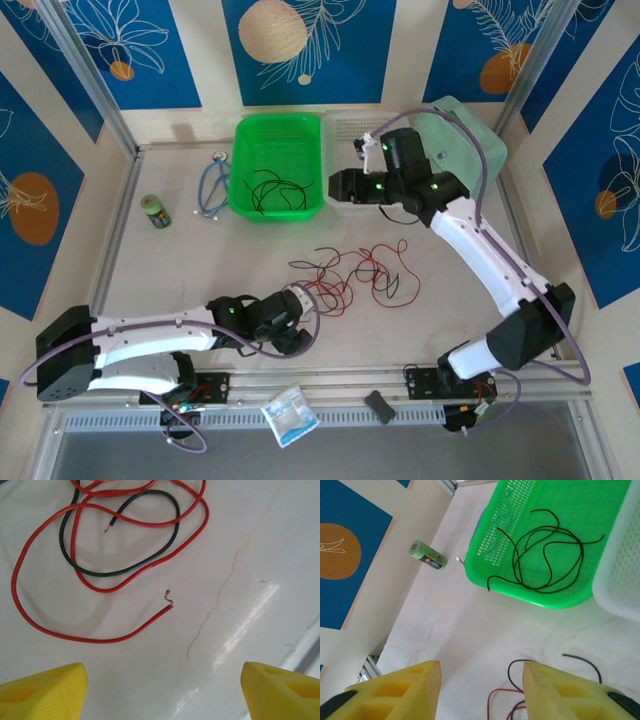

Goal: Untangle the cables

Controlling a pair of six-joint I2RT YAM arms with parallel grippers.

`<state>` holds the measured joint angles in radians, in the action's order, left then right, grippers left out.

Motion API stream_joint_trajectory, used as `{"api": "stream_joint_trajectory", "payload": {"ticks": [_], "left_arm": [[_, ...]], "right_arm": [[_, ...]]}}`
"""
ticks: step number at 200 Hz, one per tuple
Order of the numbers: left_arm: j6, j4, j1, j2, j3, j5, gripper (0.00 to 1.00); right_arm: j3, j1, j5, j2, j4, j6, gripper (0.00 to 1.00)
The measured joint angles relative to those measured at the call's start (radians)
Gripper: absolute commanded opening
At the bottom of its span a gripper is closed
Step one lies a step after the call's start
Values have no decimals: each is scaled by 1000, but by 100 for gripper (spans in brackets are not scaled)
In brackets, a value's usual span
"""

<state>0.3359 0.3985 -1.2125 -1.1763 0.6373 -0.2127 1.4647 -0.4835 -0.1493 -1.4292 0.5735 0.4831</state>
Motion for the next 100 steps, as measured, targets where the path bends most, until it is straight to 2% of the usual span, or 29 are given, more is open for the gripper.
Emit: {"api": "stream_joint_trajectory", "payload": {"ticks": [50,100], "left_arm": [[-8,-157,-7,-31,-77,-111,79],[-29,-256,-7,-168,-81,-110,78]], "right_arm": [[-130,21,23,137,-29,31,47],[-179,28,34,199,-35,52,47]]}}
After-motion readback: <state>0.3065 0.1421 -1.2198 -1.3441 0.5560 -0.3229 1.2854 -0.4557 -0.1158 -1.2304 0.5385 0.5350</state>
